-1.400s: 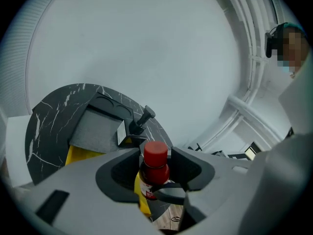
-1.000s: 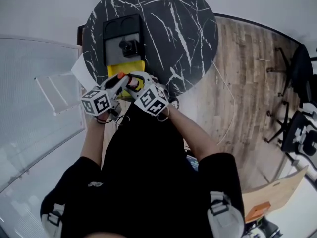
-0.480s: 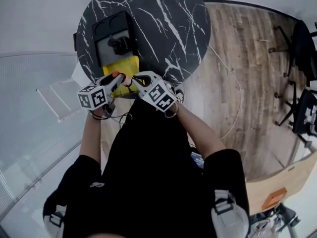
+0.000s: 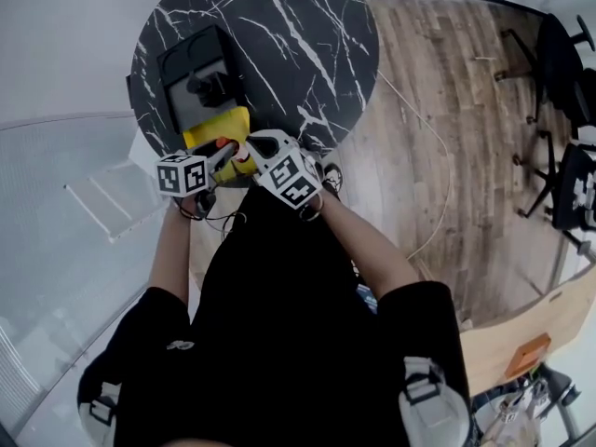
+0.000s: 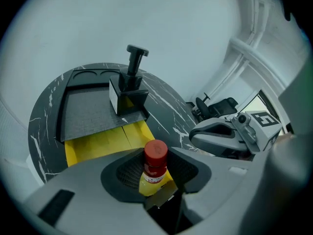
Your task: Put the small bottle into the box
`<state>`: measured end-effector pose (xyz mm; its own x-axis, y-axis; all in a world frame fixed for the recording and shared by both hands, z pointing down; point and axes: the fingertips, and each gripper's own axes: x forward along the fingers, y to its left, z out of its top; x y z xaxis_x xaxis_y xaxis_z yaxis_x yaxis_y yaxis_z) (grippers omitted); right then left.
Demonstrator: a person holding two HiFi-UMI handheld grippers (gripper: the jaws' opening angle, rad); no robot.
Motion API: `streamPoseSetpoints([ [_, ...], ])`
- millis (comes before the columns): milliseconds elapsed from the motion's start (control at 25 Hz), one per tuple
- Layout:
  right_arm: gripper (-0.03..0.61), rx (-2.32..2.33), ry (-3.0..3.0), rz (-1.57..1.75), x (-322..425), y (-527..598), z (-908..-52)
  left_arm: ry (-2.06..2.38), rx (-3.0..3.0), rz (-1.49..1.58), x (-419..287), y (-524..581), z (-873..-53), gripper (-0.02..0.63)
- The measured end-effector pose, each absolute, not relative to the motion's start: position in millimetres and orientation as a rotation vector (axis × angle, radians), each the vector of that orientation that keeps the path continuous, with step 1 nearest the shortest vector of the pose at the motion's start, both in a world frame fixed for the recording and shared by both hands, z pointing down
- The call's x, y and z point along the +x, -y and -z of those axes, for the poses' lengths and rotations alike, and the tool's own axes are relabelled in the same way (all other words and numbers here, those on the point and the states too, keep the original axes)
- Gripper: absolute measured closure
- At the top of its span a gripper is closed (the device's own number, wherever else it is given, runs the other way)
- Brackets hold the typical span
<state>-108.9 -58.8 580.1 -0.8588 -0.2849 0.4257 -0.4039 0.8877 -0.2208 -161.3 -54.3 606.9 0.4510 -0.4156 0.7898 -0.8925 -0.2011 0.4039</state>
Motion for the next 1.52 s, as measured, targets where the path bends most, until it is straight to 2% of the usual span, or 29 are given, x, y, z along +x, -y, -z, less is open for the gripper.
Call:
streamPoseSetpoints([
  [480,0.581,0.616,2.636,-0.501,-96.0,67.9,-586.0,1.02,1.793,-0.706,-153.9,57.2,-626.6,0.474],
  [1520,0.581,0.757,2.624,-0.582,-86.0,73.1,-586.5,1.069,1.741,-0.522,-144.2,81.0,-638.8,0.474],
])
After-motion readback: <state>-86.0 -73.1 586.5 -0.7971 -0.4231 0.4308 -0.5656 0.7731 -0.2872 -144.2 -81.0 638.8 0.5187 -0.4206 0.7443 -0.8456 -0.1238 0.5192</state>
